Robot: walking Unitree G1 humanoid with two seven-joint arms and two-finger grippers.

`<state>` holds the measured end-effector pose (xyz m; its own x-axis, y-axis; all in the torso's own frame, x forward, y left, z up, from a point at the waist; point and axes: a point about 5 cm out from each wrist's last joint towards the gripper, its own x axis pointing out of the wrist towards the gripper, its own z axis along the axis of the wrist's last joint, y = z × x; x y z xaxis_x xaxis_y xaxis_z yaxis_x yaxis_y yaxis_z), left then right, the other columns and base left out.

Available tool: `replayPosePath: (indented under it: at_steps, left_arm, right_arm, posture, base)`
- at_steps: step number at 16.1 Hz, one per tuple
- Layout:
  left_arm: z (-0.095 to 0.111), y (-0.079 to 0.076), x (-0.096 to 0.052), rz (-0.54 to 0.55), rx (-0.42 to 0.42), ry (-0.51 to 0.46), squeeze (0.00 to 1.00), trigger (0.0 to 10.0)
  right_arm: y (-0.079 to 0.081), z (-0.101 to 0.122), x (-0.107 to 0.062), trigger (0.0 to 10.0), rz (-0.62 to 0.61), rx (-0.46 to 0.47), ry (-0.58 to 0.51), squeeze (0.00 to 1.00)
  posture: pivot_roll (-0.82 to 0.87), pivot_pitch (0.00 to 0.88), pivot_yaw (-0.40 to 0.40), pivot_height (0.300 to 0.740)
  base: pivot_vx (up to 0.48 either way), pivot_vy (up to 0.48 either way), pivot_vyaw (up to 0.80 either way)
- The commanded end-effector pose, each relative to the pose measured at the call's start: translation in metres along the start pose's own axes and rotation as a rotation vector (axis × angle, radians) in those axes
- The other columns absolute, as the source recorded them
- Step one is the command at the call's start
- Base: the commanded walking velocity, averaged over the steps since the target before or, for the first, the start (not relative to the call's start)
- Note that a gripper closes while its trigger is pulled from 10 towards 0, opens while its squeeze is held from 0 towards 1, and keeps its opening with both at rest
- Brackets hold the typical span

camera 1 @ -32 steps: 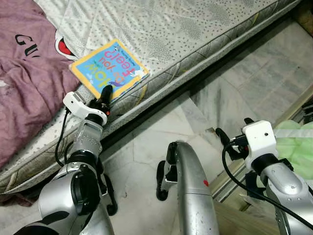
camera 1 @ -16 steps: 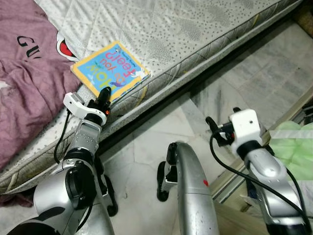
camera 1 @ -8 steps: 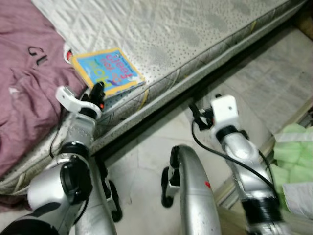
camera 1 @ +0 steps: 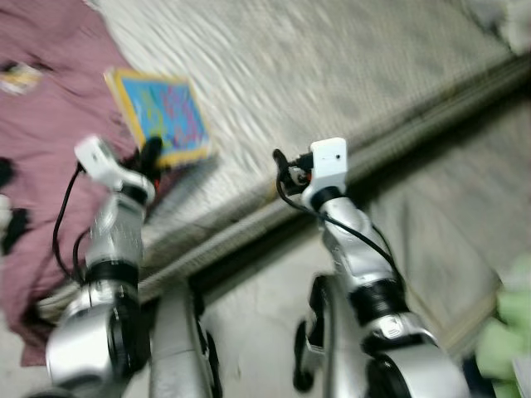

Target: Clean up the room

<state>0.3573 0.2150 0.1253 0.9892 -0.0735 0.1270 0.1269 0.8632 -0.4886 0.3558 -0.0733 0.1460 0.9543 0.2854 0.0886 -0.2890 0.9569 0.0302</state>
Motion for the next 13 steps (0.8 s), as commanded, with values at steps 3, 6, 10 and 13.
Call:
replayPosePath:
  at_steps: [3, 6, 10, 13]
  left_arm:
    - [-0.007, 0.003, -0.012, 0.038, 0.171, 0.023, 0.00, 0.5]
    - [-0.002, -0.009, -0.011, 0.026, 0.345, 0.006, 0.00, 10.0]
    - [0.000, -0.016, -0.018, -0.003, 0.348, -0.024, 0.00, 10.0]
    - [-0.008, -0.021, -0.027, 0.055, 0.409, -0.045, 0.00, 10.0]
  right_arm:
    - [-0.004, 0.003, 0.007, 10.0, -0.046, 0.039, -0.046, 0.00]
    - [-0.011, 0.010, 0.013, 10.0, -0.062, 0.046, -0.083, 0.00]
    - [-0.015, 0.005, 0.010, 10.0, -0.065, 0.063, -0.093, 0.00]
    - [-0.015, 0.003, 0.008, 10.0, -0.068, 0.073, -0.093, 0.00]
  posture:
    - [0.15, 0.000, 0.027, 0.568]
    - [0.15, 0.000, 0.020, 0.577]
    - [0.13, 0.000, 0.027, 0.611]
    - [0.12, 0.000, 0.010, 0.640]
  base:
    - [0.000, 0.000, 0.00]
    - [0.000, 0.000, 0.00]
    - [0.000, 0.000, 0.00]
    - [0.000, 0.000, 0.00]
